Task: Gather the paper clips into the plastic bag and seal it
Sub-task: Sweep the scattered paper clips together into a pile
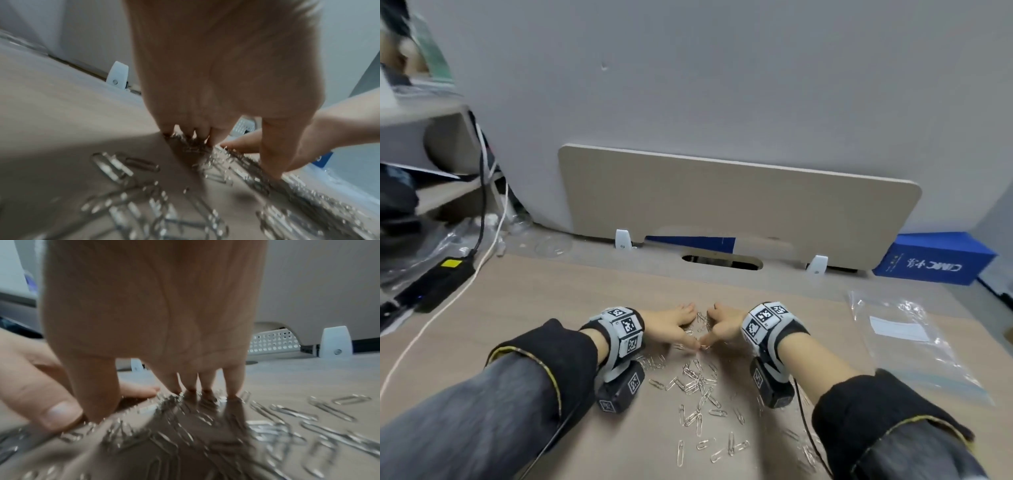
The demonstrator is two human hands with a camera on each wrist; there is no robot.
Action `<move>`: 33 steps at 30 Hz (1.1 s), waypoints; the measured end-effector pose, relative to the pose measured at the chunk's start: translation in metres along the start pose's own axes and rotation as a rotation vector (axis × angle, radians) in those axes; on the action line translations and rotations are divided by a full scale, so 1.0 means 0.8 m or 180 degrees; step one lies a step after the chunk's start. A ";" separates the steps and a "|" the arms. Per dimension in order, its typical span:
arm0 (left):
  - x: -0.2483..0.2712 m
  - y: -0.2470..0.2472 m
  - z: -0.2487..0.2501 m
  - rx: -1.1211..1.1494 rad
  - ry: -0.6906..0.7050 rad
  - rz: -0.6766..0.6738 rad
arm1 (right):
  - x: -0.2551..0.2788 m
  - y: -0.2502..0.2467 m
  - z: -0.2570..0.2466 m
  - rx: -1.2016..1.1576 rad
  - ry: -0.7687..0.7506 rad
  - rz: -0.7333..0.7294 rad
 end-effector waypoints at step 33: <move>-0.004 0.005 0.020 0.0322 -0.0263 0.0810 | 0.044 0.050 0.117 -0.0684 0.0668 0.0557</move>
Point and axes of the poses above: each hand's wrist, its own x-axis away from the middle knuckle, its own y-axis out of the palm, z = x × y, the point moved 5 cm from there along -x, towards the middle knuckle, and after that the axes turned 4 degrees about x, right-handed, at the moved point
